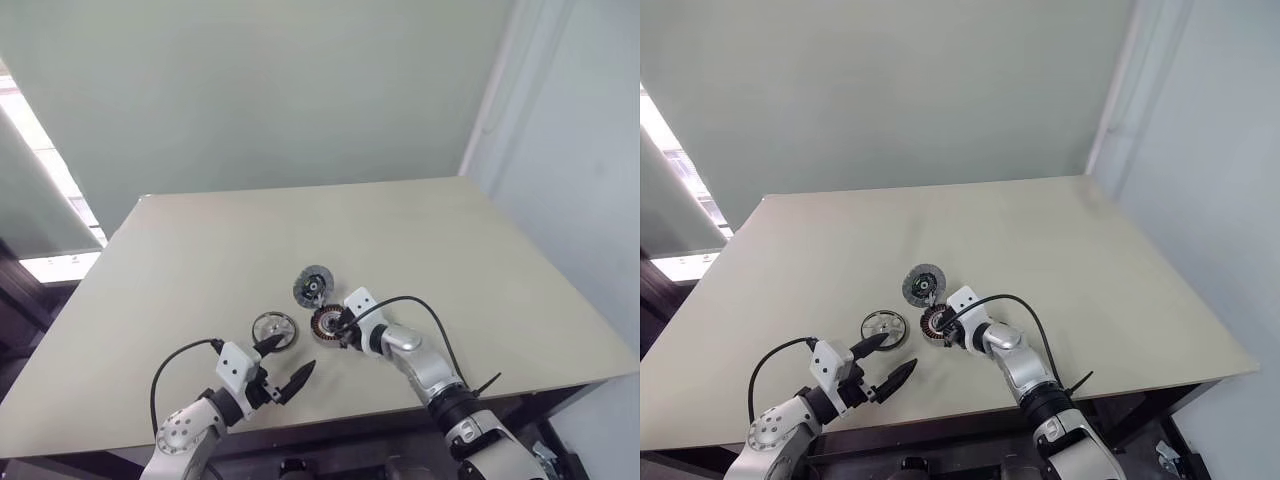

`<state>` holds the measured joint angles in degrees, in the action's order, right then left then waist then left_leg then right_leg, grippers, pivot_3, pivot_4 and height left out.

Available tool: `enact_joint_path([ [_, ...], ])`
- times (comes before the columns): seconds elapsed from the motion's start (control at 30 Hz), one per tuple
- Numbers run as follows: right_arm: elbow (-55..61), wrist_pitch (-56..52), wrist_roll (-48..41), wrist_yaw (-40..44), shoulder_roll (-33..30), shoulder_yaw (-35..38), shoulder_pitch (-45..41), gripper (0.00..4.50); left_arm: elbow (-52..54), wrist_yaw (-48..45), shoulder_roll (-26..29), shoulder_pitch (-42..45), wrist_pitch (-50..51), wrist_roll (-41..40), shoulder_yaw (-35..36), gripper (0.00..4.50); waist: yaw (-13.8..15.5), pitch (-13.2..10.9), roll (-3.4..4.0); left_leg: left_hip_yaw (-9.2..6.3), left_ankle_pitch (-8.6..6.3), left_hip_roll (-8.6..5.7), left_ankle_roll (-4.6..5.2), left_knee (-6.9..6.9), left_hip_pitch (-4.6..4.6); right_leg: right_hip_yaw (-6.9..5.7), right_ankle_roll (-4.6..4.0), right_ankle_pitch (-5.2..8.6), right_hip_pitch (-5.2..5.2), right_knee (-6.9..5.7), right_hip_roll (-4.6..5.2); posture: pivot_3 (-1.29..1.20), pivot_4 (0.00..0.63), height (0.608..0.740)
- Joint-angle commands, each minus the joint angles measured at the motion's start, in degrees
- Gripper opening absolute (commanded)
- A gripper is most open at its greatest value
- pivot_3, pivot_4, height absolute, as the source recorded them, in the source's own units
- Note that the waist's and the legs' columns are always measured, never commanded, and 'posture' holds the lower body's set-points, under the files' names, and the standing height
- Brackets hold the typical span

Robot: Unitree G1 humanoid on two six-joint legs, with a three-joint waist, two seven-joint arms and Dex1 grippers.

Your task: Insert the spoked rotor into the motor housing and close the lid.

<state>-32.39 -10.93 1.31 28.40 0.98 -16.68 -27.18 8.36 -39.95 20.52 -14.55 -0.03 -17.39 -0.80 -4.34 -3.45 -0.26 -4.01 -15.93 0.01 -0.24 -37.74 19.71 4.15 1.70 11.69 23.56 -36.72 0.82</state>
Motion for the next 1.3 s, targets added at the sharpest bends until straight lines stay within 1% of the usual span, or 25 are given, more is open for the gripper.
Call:
enact_joint_path([
  [0.03, 0.7, 0.49, 0.19, -0.17, 0.12, 0.63, -1.49, 2.93, 1.47, 0.33, 0.26, 0.53, -1.1, 0.39, 0.31, 4.5, 0.0, 0.0, 0.0, 0.0, 0.0, 0.0, 0.0, 0.0, 0.0, 0.0, 0.0, 0.0, 0.0, 0.0, 0.0, 0.0, 0.0, 0.74],
  [0.17, 1.37, 0.69, -0.28, 0.25, 0.36, 0.79, -1.31, 4.23, 1.5, 0.36, 0.25, 0.52, -1.08, 0.43, 0.28, 4.5, 0.01, 0.0, 0.0, -0.01, 0.0, 0.0, 0.0, -0.01, -0.01, -0.01, 0.0, 0.0, -0.01, -0.01, 0.0, 0.0, 0.0, 0.74],
  [0.5, 8.87, -2.14, -2.25, 3.35, 0.26, 0.72, -0.1, 4.23, 1.64, 0.39, 0.13, 0.44, -0.94, 0.59, 0.33, 4.5, -0.06, 0.0, 0.0, -0.01, 0.0, 0.01, 0.0, 0.04, 0.0, -0.01, 0.0, 0.0, 0.02, -0.01, -0.01, 0.0, 0.0, 0.74],
  [0.6, 10.46, -2.68, -1.96, 2.45, 0.3, 0.9, 0.56, 3.66, 1.63, 0.42, 0.15, 0.51, -0.87, 0.57, 0.37, 4.5, -0.03, 0.0, 0.01, -0.01, 0.0, 0.01, 0.0, 0.04, 0.0, -0.01, 0.0, 0.0, 0.02, 0.0, -0.01, 0.0, 0.0, 0.74],
  [0.8, 8.64, -2.02, -0.56, 0.31, 0.36, 0.53, 0.08, 1.55, 1.6, 0.44, 0.16, 0.56, -0.85, 0.54, 0.34, 4.5, -0.06, 0.0, 0.0, -0.01, 0.0, 0.01, 0.0, 0.02, 0.0, -0.01, 0.0, 0.0, 0.01, 0.0, 0.0, 0.0, 0.0, 0.74],
  [0.93, 4.62, -0.96, 0.79, -0.98, 0.57, 0.06, -1.29, 0.14, 1.61, 0.48, 0.19, 0.64, -0.88, 0.54, 0.45, 4.5, -0.06, 0.0, 0.0, -0.01, 0.0, 0.01, 0.0, 0.04, 0.0, -0.01, 0.0, 0.0, 0.02, 0.0, -0.01, 0.0, 0.0, 0.74],
  [0.97, 3.57, -0.72, 1.06, -1.0, 0.58, -0.15, -1.55, 0.03, 1.64, 0.52, 0.19, 0.65, -0.88, 0.53, 0.47, 4.5, -0.06, 0.0, 0.0, -0.01, 0.0, 0.0, 0.0, 0.04, 0.0, -0.01, 0.0, 0.0, 0.02, 0.0, 0.0, 0.0, 0.0, 0.74],
  [1.17, -2.03, 0.82, 3.07, -1.11, 0.48, -1.36, -2.22, 0.03, 2.0, 0.88, 0.05, 0.38, -0.97, 0.6, 0.51, 4.5, -0.4, 0.0, 0.0, -0.01, 0.0, 0.01, 0.0, 0.02, -0.02, -0.01, 0.0, 0.0, 0.0, -0.01, -0.01, 0.0, 0.0, 0.74],
  [1.3, -0.64, 1.18, 1.42, -0.84, 0.93, 0.05, -2.1, 0.03, 2.24, 1.15, 0.02, -0.08, -1.11, 0.55, 0.57, 4.5, -0.43, 0.0, 0.0, -0.01, 0.0, 0.01, 0.0, 0.03, -0.04, -0.01, 0.0, 0.0, -0.02, -0.01, -0.01, 0.0, 0.0, 0.74],
])
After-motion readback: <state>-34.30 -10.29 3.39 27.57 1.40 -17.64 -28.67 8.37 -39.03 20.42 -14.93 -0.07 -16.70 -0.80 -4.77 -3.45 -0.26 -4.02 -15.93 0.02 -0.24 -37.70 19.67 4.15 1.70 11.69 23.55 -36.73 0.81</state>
